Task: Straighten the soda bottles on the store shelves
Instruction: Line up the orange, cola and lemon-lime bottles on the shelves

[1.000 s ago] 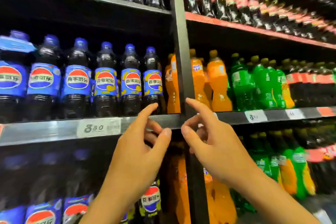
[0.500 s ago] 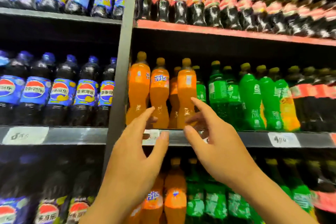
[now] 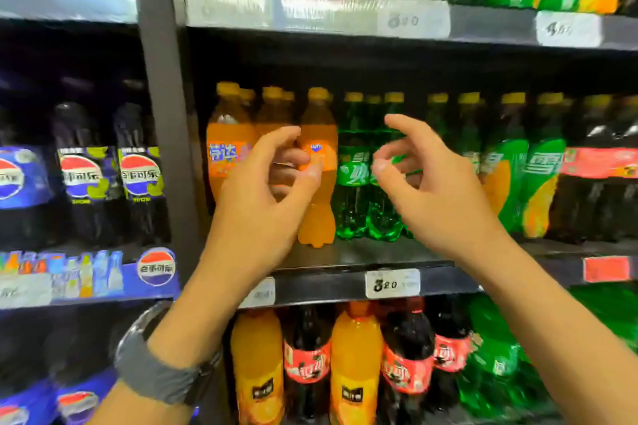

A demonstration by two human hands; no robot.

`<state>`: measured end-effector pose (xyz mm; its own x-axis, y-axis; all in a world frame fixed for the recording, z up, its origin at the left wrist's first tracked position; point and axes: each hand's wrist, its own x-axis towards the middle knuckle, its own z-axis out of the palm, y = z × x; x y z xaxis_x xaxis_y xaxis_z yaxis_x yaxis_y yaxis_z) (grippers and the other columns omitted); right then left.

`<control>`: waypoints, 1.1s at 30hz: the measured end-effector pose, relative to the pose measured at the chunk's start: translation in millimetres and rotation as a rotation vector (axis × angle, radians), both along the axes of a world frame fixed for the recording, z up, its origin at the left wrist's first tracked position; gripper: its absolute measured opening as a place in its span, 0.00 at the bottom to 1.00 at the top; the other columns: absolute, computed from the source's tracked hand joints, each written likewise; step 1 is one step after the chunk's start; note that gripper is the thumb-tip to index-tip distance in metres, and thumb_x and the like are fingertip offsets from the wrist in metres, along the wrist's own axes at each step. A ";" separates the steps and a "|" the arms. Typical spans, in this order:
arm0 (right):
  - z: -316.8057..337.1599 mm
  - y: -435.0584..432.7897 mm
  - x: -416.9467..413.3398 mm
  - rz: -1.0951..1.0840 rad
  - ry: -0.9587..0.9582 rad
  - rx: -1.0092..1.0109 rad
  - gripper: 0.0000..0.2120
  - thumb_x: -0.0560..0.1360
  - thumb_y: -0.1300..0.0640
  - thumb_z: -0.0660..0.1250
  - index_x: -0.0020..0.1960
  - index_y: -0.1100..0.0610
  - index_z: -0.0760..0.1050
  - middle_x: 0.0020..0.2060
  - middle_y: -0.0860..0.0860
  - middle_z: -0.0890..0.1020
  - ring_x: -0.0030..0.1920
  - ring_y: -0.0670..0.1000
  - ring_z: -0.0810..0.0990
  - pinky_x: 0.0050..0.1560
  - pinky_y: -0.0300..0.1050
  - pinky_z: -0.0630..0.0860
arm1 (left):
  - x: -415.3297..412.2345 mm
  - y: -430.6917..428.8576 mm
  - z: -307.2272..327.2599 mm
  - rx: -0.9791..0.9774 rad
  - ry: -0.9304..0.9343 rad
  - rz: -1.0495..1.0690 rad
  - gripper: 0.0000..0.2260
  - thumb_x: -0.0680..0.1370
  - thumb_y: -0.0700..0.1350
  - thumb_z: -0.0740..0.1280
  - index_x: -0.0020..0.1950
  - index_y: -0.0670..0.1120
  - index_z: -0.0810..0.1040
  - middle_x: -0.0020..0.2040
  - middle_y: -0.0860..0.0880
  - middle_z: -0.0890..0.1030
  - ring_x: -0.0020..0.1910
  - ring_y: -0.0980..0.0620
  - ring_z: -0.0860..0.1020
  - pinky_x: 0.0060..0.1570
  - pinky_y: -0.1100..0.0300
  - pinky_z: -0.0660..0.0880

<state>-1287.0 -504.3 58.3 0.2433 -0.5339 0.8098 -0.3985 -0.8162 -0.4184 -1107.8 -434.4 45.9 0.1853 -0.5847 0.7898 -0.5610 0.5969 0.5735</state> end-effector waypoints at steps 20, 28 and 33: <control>226.8 -20.3 17.0 0.145 0.016 -0.436 0.18 0.75 0.49 0.65 0.65 0.47 0.71 0.44 0.38 0.78 0.44 0.35 0.76 0.41 0.24 0.68 | 14.6 4.8 250.0 -0.349 -0.343 0.586 0.17 0.76 0.52 0.66 0.65 0.53 0.72 0.51 0.54 0.80 0.48 0.55 0.78 0.52 0.58 0.74; 293.1 -49.3 46.3 0.094 0.111 -0.512 0.22 0.75 0.47 0.64 0.68 0.49 0.69 0.49 0.42 0.78 0.48 0.45 0.76 0.44 0.38 0.70 | 28.4 -8.4 311.4 -0.307 -0.452 0.756 0.19 0.76 0.51 0.65 0.66 0.50 0.72 0.52 0.53 0.80 0.50 0.53 0.77 0.48 0.61 0.71; 333.9 -59.2 71.9 0.056 0.118 -0.477 0.22 0.75 0.48 0.65 0.68 0.52 0.69 0.53 0.47 0.79 0.53 0.49 0.77 0.48 0.41 0.73 | 33.4 -30.0 355.7 -0.203 -0.547 0.771 0.19 0.78 0.48 0.64 0.68 0.47 0.70 0.60 0.48 0.78 0.59 0.49 0.76 0.52 0.60 0.70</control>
